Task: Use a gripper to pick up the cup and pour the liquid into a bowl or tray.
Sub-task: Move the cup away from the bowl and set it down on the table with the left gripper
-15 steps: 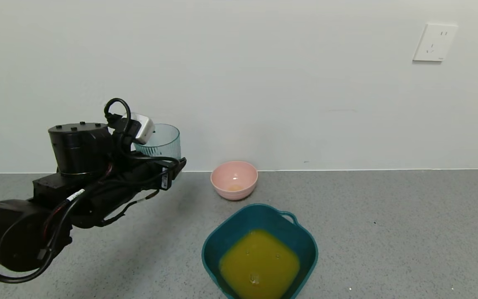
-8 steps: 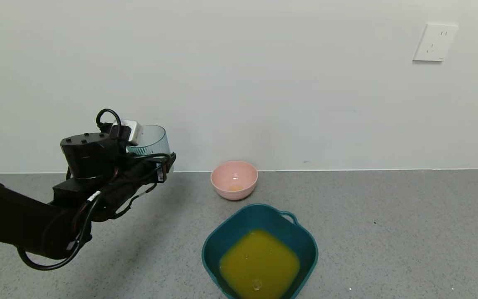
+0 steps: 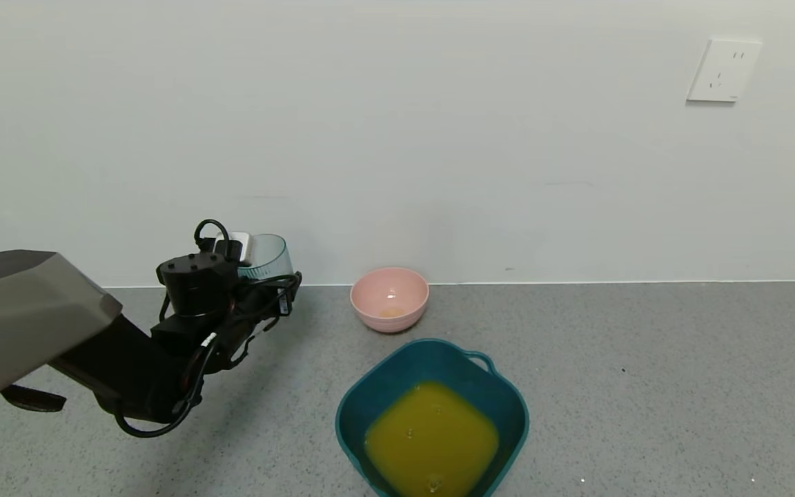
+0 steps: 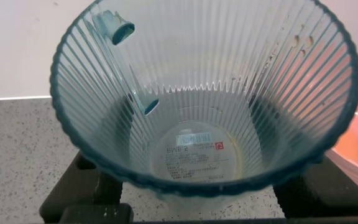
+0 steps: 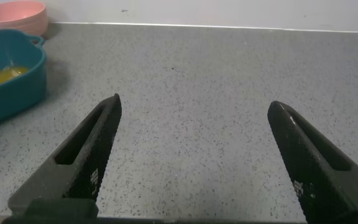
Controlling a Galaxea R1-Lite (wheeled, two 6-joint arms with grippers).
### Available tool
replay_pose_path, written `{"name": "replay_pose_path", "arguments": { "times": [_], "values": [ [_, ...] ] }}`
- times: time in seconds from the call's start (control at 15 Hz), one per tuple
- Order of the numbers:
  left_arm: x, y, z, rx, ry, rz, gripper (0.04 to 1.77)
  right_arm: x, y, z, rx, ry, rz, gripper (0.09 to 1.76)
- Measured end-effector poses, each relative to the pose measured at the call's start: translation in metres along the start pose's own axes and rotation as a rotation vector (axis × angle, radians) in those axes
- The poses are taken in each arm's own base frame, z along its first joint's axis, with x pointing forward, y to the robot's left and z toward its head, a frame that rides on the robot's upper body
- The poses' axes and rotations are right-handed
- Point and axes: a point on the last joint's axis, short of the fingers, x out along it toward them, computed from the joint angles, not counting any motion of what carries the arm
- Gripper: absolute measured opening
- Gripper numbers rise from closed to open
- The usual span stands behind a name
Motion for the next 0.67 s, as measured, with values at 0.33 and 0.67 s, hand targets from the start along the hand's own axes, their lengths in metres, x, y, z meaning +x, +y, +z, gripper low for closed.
{"name": "replay_pose_path", "arguments": {
  "times": [0.33,0.67],
  "values": [
    [0.011,-0.003,-0.024,-0.001,0.026,0.001,1.31,0.000,0.000,0.000,0.000,0.000,0.000,1.71],
    [0.016,-0.007,-0.041,-0.014,0.037,-0.001,1.31,0.000,0.000,0.000,0.000,0.000,0.000,1.71]
  ]
}}
